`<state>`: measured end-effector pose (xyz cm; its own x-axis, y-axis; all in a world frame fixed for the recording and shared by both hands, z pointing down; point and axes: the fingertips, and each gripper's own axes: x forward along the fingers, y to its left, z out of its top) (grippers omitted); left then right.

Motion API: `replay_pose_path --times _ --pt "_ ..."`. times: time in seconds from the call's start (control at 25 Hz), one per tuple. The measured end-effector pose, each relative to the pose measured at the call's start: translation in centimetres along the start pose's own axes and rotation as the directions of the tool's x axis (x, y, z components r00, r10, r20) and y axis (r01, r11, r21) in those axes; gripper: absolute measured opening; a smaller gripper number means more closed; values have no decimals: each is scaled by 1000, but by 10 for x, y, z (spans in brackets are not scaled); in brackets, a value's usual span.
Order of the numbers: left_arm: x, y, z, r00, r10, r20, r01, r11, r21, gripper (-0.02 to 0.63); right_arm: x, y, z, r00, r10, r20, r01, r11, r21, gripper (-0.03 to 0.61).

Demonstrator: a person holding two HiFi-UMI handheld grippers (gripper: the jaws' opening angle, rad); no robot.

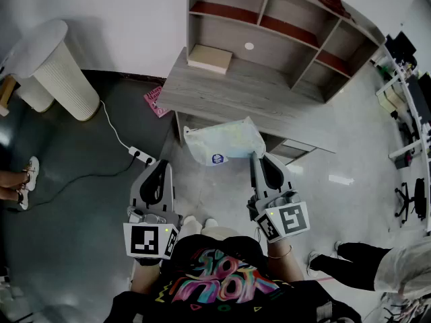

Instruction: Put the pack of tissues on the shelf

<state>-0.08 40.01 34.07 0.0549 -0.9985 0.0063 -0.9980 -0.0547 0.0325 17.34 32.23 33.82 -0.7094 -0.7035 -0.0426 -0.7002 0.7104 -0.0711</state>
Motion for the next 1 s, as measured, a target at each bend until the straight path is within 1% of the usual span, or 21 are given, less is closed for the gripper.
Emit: replay_pose_path --times 0.16,0.4,0.64,0.8,1.0 --pt "7 -4 -1 1000 -9 -1 9 1000 7 34 1 -4 0 1000 4 0 -4 1000 5 17" --pt "6 -17 3 1000 -12 9 12 999 32 34 -12 -12 5 1000 5 27 -6 1000 14 18" --pt "1 -27 3 1000 16 24 -17 999 41 34 -25 -21 -2 999 10 33 -11 999 34 17" --pt "-4 -37 2 999 41 22 -42 998 41 34 -38 -31 -6 1000 14 27 -15 999 44 17" --pt "0 -38 -1 998 60 19 -61 997 36 34 -43 -45 -7 1000 5 24 -6 999 42 17"
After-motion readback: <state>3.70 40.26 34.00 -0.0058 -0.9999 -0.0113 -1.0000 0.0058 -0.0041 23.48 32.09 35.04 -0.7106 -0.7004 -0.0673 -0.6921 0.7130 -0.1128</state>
